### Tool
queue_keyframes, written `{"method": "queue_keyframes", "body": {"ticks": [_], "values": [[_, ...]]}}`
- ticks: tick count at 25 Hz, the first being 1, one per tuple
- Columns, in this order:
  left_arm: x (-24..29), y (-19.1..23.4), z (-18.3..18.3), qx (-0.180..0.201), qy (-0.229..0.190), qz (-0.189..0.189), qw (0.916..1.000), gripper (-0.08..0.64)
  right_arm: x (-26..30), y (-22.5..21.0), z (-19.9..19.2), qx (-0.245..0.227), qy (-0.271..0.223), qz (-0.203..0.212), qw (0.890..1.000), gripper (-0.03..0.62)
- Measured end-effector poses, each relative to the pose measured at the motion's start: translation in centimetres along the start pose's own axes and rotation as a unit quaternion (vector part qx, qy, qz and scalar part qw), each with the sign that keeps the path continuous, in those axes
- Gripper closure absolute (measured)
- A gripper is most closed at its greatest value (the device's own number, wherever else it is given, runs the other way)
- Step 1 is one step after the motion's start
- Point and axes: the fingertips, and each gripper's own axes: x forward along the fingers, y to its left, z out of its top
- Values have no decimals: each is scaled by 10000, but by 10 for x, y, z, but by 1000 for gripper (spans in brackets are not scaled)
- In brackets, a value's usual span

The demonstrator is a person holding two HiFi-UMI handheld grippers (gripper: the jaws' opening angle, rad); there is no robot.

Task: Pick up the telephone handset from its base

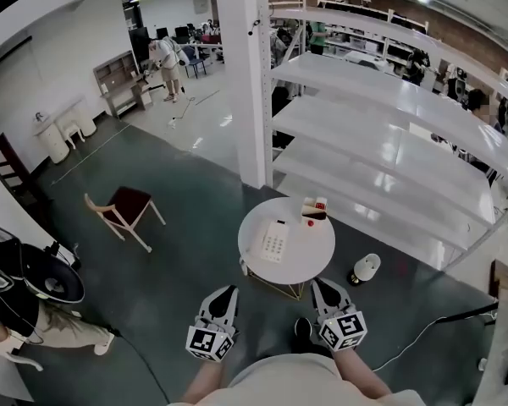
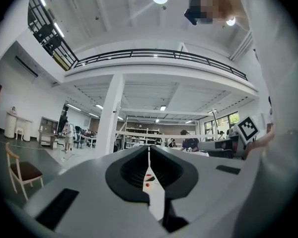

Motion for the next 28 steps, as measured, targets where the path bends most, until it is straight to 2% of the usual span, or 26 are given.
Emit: {"method": "queue_keyframes", "body": {"ticks": [12,23,28], "values": [[55,25,-18,40,199,209,9996,534,53,-48,-8,170,49,48,9998,583],[157,53,-21,-5,227,630,9978,534,129,-127,11,219,110,347,9991,583],[207,53,-17,-117,94,817,9965,534,157,-166,22,201,114,540,9983,583]]}}
